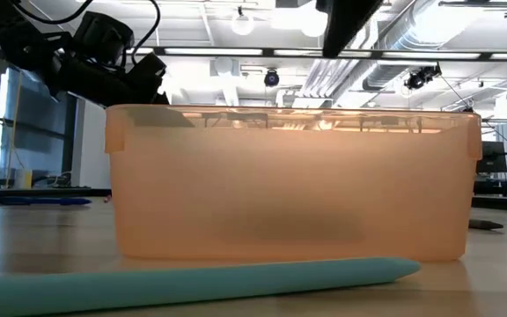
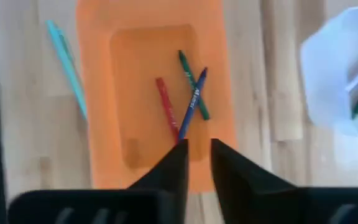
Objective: Sort crayons/erasers/pens/pencils in bins
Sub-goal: Put the pink pencil into the blue bin
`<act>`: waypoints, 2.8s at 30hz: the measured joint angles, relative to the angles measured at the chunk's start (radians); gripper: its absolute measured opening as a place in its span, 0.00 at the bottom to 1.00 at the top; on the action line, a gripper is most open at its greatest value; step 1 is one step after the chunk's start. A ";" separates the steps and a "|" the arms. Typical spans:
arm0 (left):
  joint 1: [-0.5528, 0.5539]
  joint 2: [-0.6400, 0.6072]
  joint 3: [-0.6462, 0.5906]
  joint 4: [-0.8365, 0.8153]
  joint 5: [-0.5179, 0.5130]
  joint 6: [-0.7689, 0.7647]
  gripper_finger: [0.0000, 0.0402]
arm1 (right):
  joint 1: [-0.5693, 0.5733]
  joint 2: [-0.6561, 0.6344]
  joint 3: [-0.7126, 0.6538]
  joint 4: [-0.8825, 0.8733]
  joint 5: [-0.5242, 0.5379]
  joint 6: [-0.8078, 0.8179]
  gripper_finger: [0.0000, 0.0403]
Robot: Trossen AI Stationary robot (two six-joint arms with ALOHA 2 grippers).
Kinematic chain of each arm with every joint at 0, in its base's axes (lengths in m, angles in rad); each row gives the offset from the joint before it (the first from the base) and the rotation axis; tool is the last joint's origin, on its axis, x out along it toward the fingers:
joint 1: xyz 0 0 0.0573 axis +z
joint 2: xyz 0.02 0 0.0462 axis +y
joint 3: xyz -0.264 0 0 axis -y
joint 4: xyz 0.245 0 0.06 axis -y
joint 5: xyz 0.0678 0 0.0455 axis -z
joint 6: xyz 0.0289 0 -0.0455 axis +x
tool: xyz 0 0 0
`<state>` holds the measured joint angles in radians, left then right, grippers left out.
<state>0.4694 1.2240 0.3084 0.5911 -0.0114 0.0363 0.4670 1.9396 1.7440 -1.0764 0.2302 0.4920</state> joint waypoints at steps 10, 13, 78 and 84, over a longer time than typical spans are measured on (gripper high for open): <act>0.000 0.000 0.000 -0.003 0.009 -0.010 0.16 | 0.000 -0.369 -0.612 0.542 0.115 0.081 0.01; -0.001 -0.001 0.010 -0.049 -0.012 -0.044 0.15 | -0.051 -0.489 -0.828 0.833 0.126 -0.004 0.01; 0.058 0.264 0.218 -1.170 -0.548 -1.090 0.05 | -1.052 -0.876 -1.308 1.440 -0.650 -0.886 0.00; 0.039 0.237 0.215 -1.258 -0.545 -1.119 0.01 | -1.052 -0.876 -1.308 1.440 -0.650 -0.886 0.00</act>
<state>0.5079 1.4611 0.5236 -0.6665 -0.5564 -1.0827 -0.5846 1.0637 0.4362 0.3637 -0.4199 -0.3942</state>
